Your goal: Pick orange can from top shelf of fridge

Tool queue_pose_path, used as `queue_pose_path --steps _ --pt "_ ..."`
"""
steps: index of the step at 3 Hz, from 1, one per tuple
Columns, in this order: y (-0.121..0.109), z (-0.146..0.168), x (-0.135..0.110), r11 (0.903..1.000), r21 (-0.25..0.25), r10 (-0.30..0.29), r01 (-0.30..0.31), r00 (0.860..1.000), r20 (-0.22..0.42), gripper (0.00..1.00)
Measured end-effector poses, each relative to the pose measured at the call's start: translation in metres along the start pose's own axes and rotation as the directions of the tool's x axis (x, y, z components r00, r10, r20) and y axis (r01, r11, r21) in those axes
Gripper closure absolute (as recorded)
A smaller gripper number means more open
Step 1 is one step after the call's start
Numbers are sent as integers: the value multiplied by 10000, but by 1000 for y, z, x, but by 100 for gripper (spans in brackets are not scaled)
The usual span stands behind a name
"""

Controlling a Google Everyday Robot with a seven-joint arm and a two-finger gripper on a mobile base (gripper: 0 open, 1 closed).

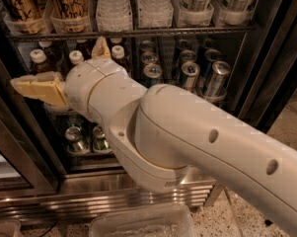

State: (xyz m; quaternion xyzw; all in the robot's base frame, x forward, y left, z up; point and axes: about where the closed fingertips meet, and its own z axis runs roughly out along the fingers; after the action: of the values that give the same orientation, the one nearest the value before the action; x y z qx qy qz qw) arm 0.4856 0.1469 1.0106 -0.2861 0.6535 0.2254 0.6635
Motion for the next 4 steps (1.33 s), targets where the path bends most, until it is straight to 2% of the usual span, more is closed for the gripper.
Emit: queue_pose_path --steps 3,4 --pt "17 25 -10 9988 484 -50 -7 9931 1172 0" --pt "17 22 -35 9986 516 10 -107 9829 1841 0"
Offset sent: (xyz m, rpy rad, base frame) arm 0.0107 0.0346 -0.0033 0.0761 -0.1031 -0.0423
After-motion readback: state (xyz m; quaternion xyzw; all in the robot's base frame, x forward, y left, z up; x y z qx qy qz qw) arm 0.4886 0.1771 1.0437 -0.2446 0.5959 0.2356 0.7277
